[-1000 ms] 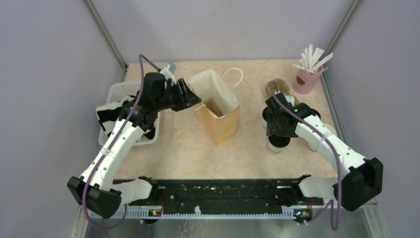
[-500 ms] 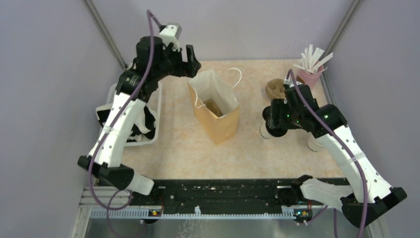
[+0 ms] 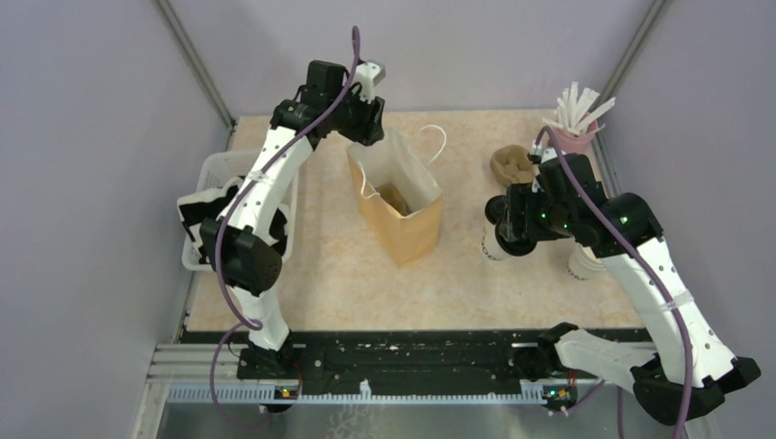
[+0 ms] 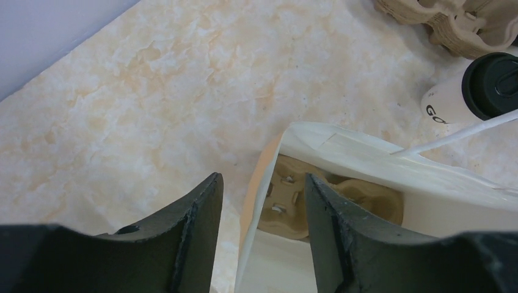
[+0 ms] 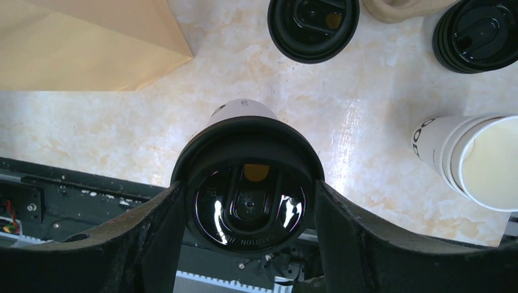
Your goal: Pack the takeout coffee
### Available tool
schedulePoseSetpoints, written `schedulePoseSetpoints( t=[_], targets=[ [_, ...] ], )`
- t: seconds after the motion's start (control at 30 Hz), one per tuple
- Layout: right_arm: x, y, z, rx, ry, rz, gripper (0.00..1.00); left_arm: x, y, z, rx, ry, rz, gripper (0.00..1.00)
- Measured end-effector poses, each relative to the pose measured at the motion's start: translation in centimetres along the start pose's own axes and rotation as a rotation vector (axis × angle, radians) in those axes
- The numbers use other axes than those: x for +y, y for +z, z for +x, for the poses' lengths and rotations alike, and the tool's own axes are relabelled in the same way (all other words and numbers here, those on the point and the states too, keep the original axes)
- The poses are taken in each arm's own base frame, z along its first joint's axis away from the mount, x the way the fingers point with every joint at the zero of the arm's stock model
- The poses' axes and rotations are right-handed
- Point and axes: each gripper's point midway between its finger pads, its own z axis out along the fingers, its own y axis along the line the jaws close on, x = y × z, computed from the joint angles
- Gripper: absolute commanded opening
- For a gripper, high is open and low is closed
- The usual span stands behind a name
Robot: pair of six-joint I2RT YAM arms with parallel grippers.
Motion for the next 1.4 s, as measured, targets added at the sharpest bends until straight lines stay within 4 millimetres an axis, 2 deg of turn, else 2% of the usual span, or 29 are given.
schedulePoseSetpoints(
  t=[0.2,0.33,0.5,0.6,0.67,0.73,0.8,0.97,1.07,1.17,1.23,1.4],
  targets=[
    [0.1,-0.8,-0.2,-0.005,-0.032,-0.018,0.53,0.0,1.0,0.2,0.008,0.013,0.02,0.45],
    [0.3,-1.4,-0.6,-0.006,-0.067,-0.03,0.51,0.0,1.3,0.3,0.013,0.016,0.029,0.33],
    [0.8,-2.3,-2.0,-0.043,-0.125,-0.066,0.42,0.2,2.2,0.9,0.031,0.02,0.032,0.25],
    [1.4,-3.2,-3.2,-0.082,-0.172,-0.102,0.4,0.2,2.6,1.1,0.035,0.024,0.038,0.21],
    [1.9,-4.0,-4.4,-0.124,-0.201,-0.126,0.39,0.1,2.6,1.0,0.035,0.029,0.041,0.15],
    [2.5,-4.8,-5.8,-0.168,-0.227,-0.15,0.38,-0.2,2.7,0.9,0.032,0.039,0.048,0.0],
    [3.3,-5.7,-7.2,-0.209,-0.256,-0.188,0.37,-0.5,2.8,0.9,0.03,0.049,0.05,0.0],
    [6.7,-7.1,-9.8,-0.275,-0.391,-0.3,0.35,-0.5,2.8,0.4,0.007,0.084,0.017,0.0],
    [9.6,-7.4,-10.9,-0.299,-0.494,-0.351,0.34,-0.3,1.8,0.9,-0.011,0.085,-0.023,0.0],
    [12.8,-7.3,-11.5,-0.317,-0.591,-0.384,0.34,-0.3,-0.3,1.6,-0.068,0.072,-0.073,0.0],
    [15.0,-7.3,-11.3,-0.325,-0.655,-0.402,0.34,-0.4,-2.6,2.3,-0.124,0.057,-0.111,0.0],
    [20.1,-7.1,-8.9,-0.323,-0.848,-0.436,0.36,-0.9,-7.8,2.0,-0.312,0.026,-0.185,0.0]
  ],
)
